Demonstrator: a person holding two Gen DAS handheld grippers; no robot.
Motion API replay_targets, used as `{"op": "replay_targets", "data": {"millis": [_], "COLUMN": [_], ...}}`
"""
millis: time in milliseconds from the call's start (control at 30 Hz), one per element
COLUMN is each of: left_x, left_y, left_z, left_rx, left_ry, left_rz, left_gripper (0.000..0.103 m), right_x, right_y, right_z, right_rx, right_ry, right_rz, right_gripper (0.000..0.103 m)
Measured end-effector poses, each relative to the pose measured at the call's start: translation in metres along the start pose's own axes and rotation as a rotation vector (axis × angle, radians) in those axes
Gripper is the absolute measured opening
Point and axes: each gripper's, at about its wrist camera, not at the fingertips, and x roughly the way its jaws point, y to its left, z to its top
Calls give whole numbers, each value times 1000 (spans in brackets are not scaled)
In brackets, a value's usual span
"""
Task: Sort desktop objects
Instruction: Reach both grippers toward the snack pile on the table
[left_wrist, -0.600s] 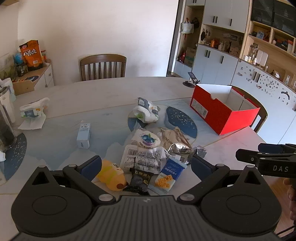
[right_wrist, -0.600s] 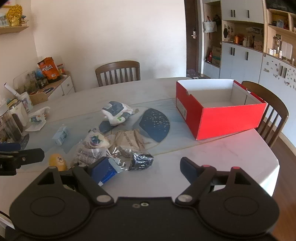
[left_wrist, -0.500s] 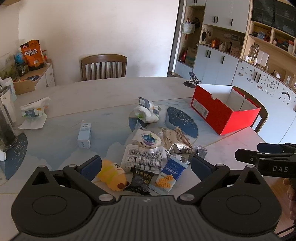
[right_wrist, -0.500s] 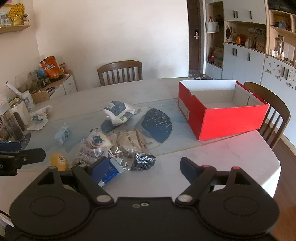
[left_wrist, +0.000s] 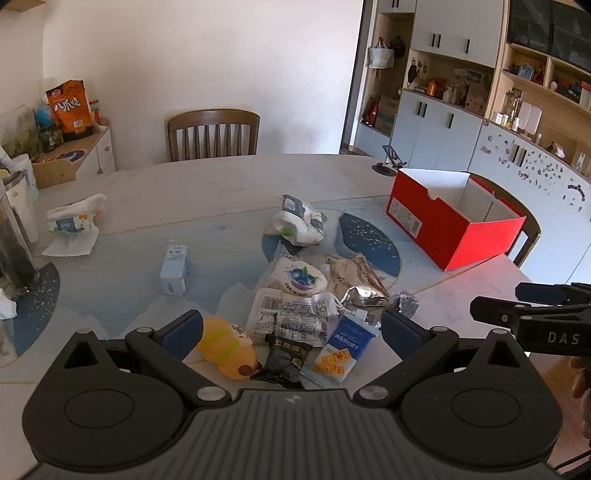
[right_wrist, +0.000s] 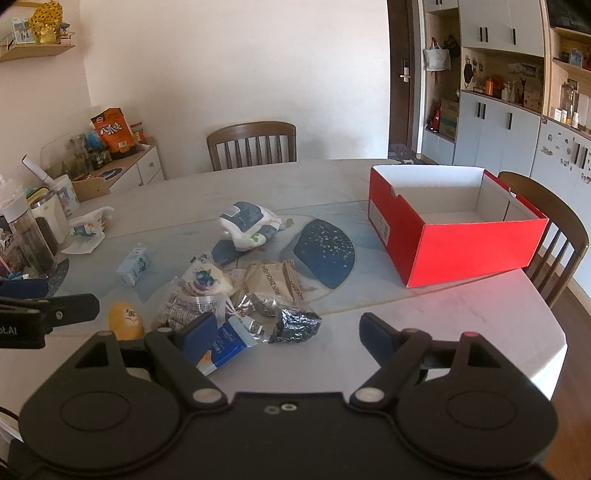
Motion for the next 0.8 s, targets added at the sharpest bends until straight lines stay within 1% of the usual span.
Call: {"op": "replay_targets", "data": {"millis": [67, 300, 400, 600, 800], "left_x": [0, 2, 5, 22, 44], "left_y": [1, 2, 3, 13, 25], "left_z": [0, -2, -4, -8, -12], "left_rx": [-6, -8, 8, 15, 4], "left_ry": [1, -1, -14, 0, 18], "left_rz": [-10, 14, 21, 25, 69], "left_gripper": [103, 103, 103, 103, 103], "right_x": [0, 2, 6, 19, 37], "right_y": [1, -1, -1, 0, 0], "right_z": [0, -1, -1, -1, -3], "right_rx": [-1, 6, 2, -8, -24], "right_ry": [1, 3, 5, 3, 0], "right_rz": [-2, 5, 20, 25, 8], "right_gripper": [84, 84, 84, 84, 83]}}
